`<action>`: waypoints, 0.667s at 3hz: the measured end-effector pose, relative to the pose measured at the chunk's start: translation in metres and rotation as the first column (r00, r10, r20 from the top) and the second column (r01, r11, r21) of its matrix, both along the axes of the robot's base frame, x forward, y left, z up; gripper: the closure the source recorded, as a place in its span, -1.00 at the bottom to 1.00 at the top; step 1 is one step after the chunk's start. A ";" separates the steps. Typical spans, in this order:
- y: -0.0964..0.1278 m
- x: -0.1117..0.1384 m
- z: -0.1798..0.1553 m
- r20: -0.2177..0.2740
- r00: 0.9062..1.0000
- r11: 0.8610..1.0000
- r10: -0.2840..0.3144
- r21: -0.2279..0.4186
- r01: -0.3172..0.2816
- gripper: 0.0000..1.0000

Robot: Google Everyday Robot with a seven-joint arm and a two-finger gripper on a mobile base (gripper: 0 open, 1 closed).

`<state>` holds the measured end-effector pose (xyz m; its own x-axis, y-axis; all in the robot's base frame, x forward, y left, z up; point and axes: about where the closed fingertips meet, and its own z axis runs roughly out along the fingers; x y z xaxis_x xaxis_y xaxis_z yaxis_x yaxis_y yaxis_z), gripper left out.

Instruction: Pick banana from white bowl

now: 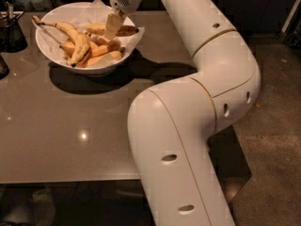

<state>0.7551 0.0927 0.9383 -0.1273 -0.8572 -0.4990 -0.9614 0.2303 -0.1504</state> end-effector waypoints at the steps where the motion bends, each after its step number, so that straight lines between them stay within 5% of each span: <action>1: -0.007 -0.010 0.045 0.119 0.993 0.999 0.012 0.031 -0.016 1.00; 2: -0.011 -0.025 0.061 0.205 0.978 0.994 0.050 0.089 -0.070 1.00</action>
Offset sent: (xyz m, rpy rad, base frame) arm -0.0770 -0.0220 0.0659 0.1902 -0.3301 0.1183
